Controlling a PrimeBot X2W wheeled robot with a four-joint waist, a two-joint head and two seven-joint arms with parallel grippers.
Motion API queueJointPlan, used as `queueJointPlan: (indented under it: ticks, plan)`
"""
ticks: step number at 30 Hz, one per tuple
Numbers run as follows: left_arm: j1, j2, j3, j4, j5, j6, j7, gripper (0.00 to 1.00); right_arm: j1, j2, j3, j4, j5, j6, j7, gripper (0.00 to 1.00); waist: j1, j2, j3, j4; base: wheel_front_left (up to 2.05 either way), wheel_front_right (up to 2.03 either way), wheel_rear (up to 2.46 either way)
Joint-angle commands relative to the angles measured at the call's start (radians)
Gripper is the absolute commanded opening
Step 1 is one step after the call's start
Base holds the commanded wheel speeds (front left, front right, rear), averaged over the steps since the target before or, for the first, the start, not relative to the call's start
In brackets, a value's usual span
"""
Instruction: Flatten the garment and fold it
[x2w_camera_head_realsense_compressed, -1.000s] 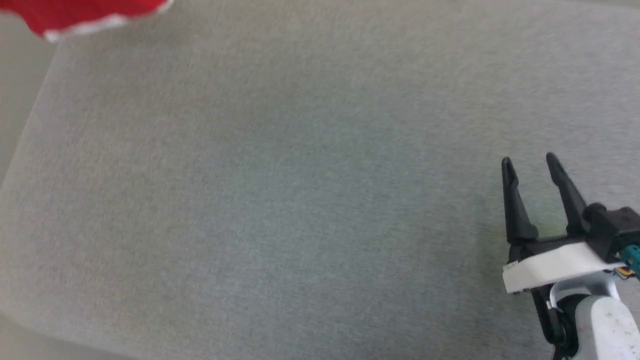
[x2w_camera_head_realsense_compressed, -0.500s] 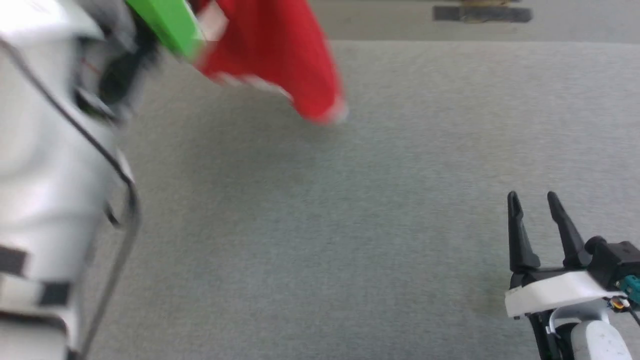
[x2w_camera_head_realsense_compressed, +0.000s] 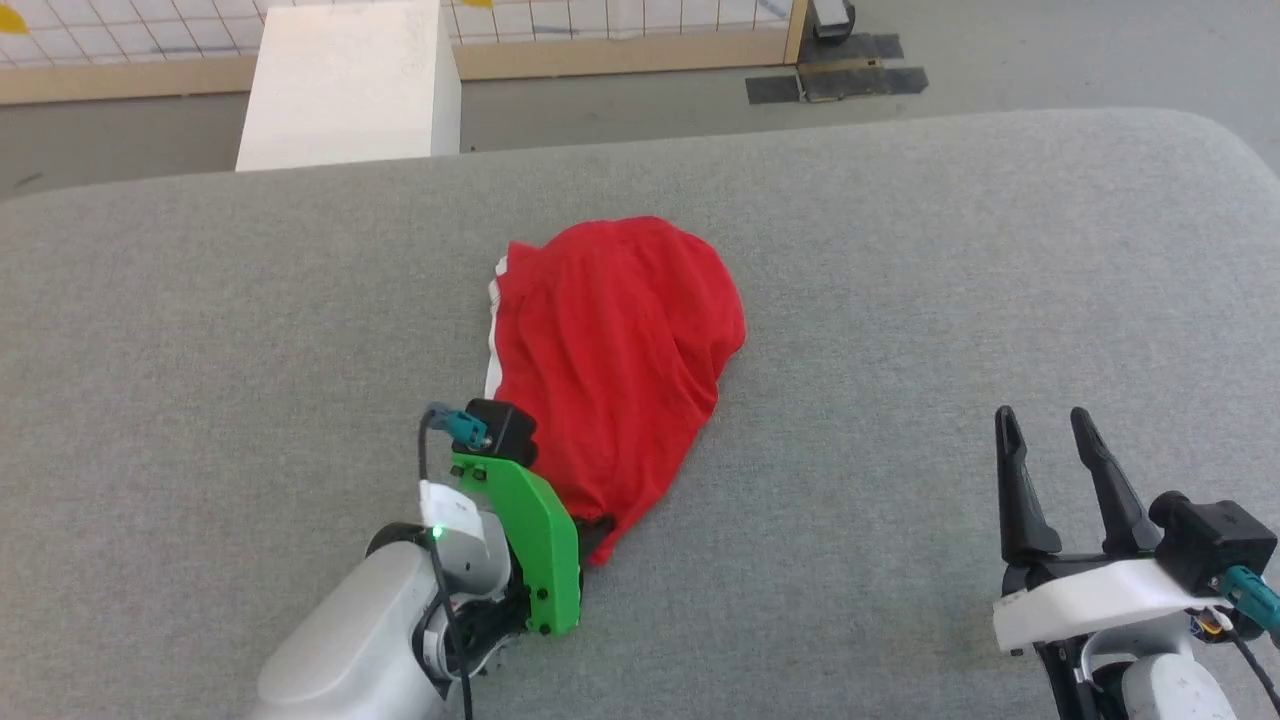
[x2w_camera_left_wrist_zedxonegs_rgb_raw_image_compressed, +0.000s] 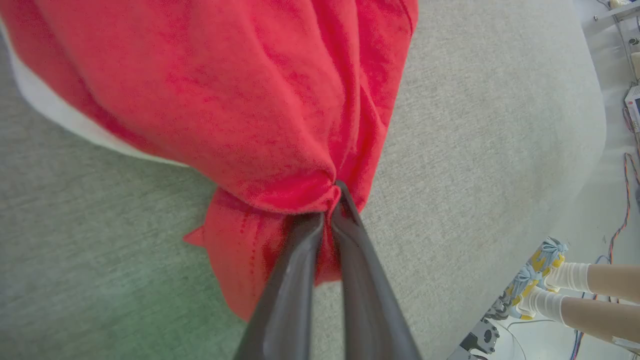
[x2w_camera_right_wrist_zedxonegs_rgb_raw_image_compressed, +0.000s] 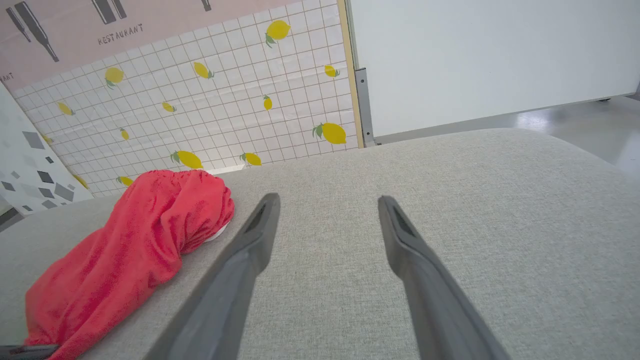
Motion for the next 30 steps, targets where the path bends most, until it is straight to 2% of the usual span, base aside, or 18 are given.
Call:
queueJointPlan:
  ticks: [1, 6, 11, 16, 17, 22, 23, 24, 30]
  plan:
    - [0.001, -0.011, 0.023, -0.009, -0.021, 0.004, -0.022, 1.0, 0.015, 0.0, 0.002, 0.007, 0.005, -0.002, -0.012, 1.0, 0.0001, -0.0001, -0.013, 0.003, 0.0, 0.0, 0.0]
    - [-0.006, -0.006, 0.144, -0.086, -0.075, 0.023, -0.134, 1.0, 0.021, 0.0, 0.001, 0.025, 0.009, -0.002, -0.018, 1.0, 0.0001, -0.0001, -0.044, 0.02, 0.0, 0.0, 0.0]
    - [0.029, 0.036, 0.302, -0.163, -0.051, 0.075, -0.37, 1.0, 0.023, 0.0, 0.002, 0.04, 0.014, -0.002, -0.022, 1.0, 0.0001, -0.0001, -0.072, 0.025, 0.0, 0.0, 0.0]
    - [0.129, 0.089, 0.355, -0.178, 0.076, 0.118, -0.609, 1.0, 0.027, 0.0, 0.007, 0.059, 0.018, -0.002, -0.017, 1.0, 0.0001, -0.0001, -0.09, 0.026, 0.0, 0.0, 0.0]
    - [0.209, 0.086, 0.38, -0.181, 0.135, 0.152, -0.708, 1.0, 0.03, 0.0, 0.0, 0.085, 0.014, -0.002, 0.023, 1.0, 0.0001, -0.0001, -0.096, 0.03, 0.0, 0.0, 0.0]
    - [0.309, 0.05, 0.387, -0.221, 0.247, 0.178, -0.734, 1.0, 0.025, 0.0, -0.022, 0.115, 0.001, -0.002, 0.123, 1.0, 0.0001, -0.0001, -0.083, 0.07, 0.0, 0.0, 0.0]
    - [0.34, 0.014, 0.409, -0.26, 0.309, 0.181, -0.735, 1.0, -0.024, 0.0, -0.016, 0.112, -0.017, -0.002, 0.198, 1.0, 0.0001, -0.0001, -0.06, 0.094, 0.0, 0.0, 0.0]
    - [0.348, 0.0, 0.42, -0.266, 0.314, 0.18, -0.735, 1.0, -0.051, 0.0, -0.012, 0.11, -0.025, -0.002, 0.22, 1.0, 0.0001, -0.0001, -0.05, 0.1, 0.0, 0.0, 0.0]
    - [0.342, -0.055, 0.449, -0.298, 0.377, 0.14, -0.735, 1.0, -0.331, 0.0, 0.047, 0.199, -0.089, -0.002, 0.407, 1.0, 0.0001, -0.0001, 0.032, 0.155, 0.0, 0.0, 0.0]
